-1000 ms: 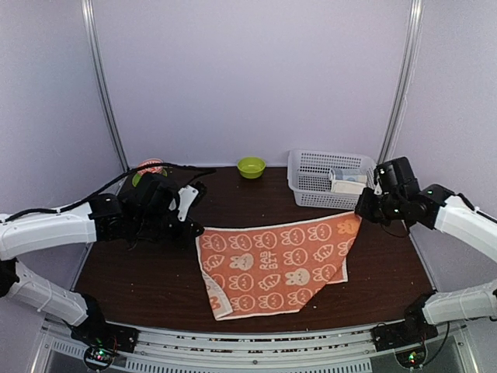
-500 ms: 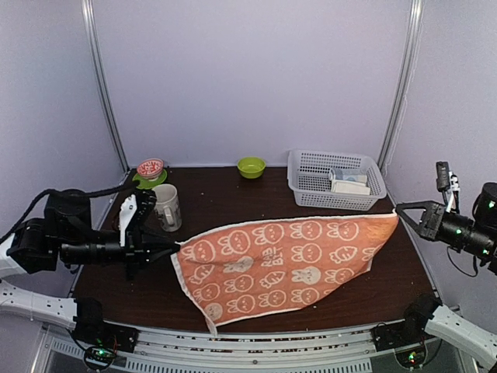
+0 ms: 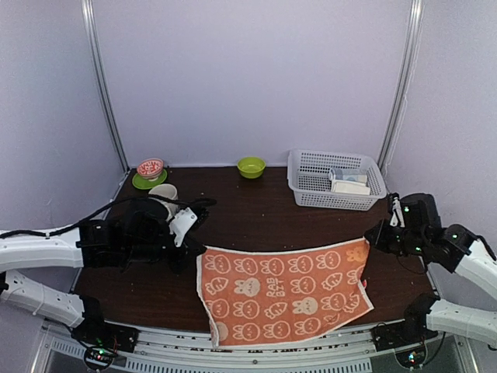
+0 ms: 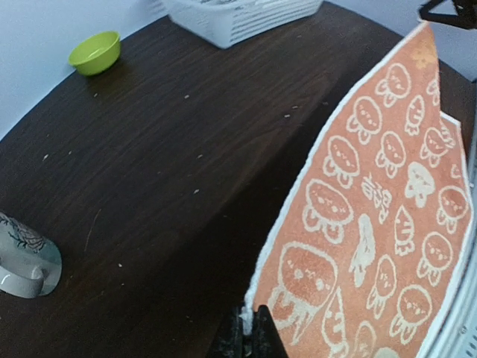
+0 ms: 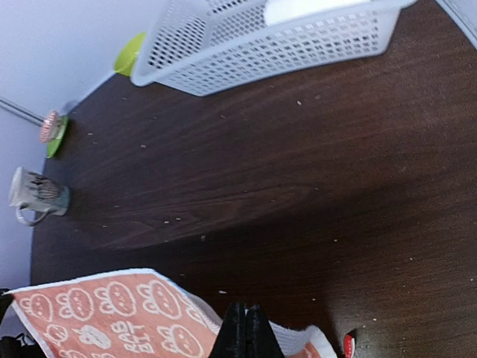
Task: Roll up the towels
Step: Flatten out the towel at the center of the board.
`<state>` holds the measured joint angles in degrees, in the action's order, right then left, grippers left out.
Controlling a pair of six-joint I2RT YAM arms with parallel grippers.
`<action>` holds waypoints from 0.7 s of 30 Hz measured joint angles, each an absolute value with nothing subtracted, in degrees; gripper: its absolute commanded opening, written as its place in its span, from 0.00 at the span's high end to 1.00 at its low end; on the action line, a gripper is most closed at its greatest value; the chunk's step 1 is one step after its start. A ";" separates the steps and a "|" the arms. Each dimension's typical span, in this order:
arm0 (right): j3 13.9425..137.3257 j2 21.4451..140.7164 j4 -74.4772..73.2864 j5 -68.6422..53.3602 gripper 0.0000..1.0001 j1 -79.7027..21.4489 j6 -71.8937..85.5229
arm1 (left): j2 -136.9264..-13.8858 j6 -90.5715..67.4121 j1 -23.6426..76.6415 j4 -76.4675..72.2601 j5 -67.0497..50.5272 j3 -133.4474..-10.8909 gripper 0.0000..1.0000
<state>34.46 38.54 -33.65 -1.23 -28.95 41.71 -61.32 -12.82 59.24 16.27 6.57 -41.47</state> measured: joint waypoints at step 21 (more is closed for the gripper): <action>38.44 66.41 -11.70 7.99 1.00 -24.38 40.29 | -77.03 -5.15 46.41 -6.07 12.29 -43.97 1.00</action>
